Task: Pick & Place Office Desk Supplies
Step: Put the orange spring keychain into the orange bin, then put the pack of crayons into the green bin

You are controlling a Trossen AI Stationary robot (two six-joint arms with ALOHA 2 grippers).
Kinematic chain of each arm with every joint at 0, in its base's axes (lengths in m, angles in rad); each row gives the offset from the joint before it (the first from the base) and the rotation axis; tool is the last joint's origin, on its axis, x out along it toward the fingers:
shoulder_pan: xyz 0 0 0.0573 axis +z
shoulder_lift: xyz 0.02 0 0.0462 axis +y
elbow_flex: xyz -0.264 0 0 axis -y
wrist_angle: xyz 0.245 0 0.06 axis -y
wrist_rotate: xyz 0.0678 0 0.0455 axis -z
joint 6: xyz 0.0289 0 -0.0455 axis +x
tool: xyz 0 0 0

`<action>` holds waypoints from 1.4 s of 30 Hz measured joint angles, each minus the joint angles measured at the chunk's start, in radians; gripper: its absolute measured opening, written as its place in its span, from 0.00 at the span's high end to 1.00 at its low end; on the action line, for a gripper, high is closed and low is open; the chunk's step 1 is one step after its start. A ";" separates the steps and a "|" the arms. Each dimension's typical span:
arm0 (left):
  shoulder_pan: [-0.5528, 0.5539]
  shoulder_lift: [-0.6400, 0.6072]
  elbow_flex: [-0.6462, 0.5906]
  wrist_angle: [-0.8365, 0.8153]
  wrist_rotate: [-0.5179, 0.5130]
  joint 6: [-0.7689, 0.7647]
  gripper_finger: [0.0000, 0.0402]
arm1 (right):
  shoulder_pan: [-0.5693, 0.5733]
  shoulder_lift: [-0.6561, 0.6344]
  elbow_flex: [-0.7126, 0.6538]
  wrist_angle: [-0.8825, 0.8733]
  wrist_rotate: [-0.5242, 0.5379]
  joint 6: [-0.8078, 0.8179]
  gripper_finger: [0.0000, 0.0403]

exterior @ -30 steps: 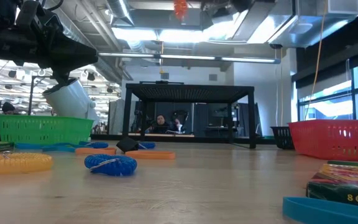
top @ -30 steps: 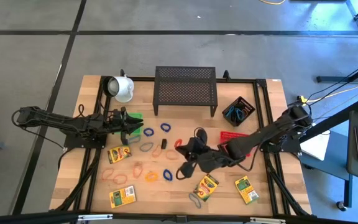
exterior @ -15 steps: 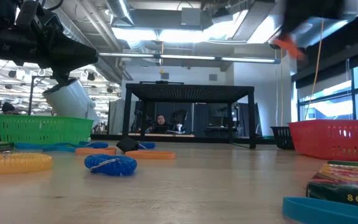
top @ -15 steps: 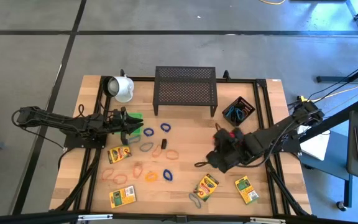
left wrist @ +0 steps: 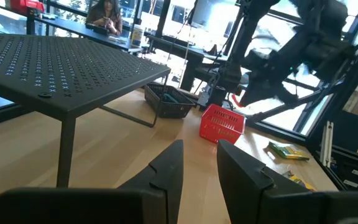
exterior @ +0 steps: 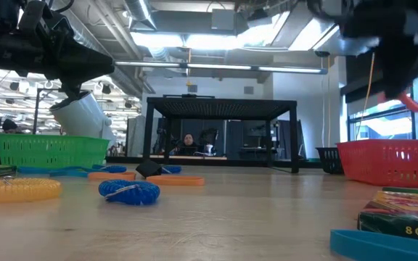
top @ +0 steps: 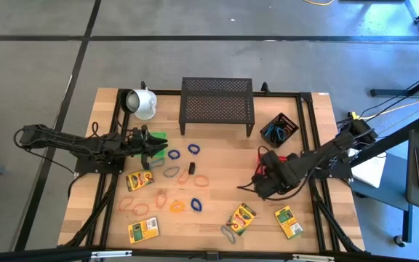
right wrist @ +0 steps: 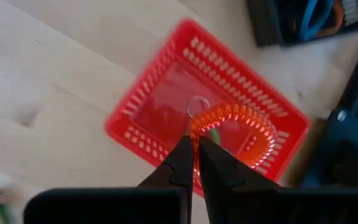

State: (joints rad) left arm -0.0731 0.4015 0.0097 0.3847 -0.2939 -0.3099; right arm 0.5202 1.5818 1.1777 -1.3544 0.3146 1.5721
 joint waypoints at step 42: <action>0.000 0.000 0.000 0.000 0.000 0.000 0.77 | 0.000 0.001 0.003 0.145 -0.111 -0.006 0.58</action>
State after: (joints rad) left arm -0.0732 0.4019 0.0097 0.3845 -0.2939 -0.3103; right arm 0.5204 1.5826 1.1809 -1.2089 0.2034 1.5659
